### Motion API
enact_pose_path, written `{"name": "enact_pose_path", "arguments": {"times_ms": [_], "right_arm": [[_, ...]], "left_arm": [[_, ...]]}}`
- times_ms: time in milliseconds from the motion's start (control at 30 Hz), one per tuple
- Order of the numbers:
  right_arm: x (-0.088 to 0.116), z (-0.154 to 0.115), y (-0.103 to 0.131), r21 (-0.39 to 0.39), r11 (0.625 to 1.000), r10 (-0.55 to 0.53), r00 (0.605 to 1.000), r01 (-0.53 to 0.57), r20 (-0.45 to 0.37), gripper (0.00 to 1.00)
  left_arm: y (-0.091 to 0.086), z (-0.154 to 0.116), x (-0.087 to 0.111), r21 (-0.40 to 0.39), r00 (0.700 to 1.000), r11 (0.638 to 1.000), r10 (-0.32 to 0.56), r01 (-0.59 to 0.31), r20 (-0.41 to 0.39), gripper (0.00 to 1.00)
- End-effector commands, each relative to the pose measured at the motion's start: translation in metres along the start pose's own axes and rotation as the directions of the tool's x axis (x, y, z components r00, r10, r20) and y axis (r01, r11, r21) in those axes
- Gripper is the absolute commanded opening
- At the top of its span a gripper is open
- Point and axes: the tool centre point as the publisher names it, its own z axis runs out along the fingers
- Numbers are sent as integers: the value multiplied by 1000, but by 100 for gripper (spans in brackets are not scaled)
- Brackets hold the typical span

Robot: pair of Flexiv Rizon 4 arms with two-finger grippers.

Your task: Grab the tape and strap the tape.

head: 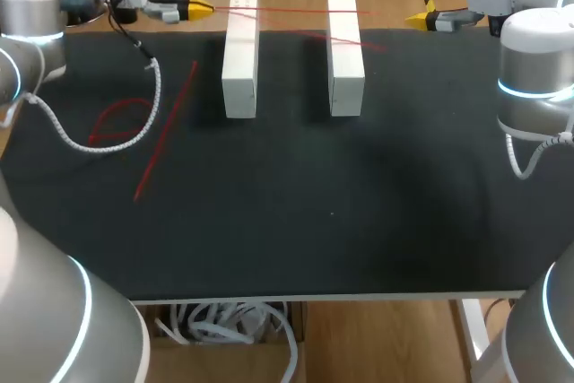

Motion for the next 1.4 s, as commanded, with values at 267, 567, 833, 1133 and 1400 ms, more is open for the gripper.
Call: {"name": "enact_pose_path", "arguments": {"times_ms": [267, 567, 833, 1133, 1400], "right_arm": [[-1, 0, 0, -1, 1000, 0, 1000, 0, -1, 100], [-1, 0, 0, -1, 1000, 0, 1000, 0, -1, 100], [-1, 0, 0, -1, 1000, 0, 1000, 0, -1, 100], [-1, 0, 0, -1, 1000, 0, 1000, 0, -1, 100], [-1, 0, 0, -1, 1000, 0, 1000, 0, -1, 100]], "left_arm": [[-54, 31, 35, 44, 996, 999, 13, -17, 84, 0], [-93, 60, 39, 40, 985, 998, 45, -52, 164, 0], [-127, 71, 36, 63, 965, 993, 77, -95, 250, 0], [-147, 77, 40, 150, 945, 979, 81, -134, 318, 0], [-162, 84, 37, 248, 929, 950, 91, -189, 360, 0]]}}
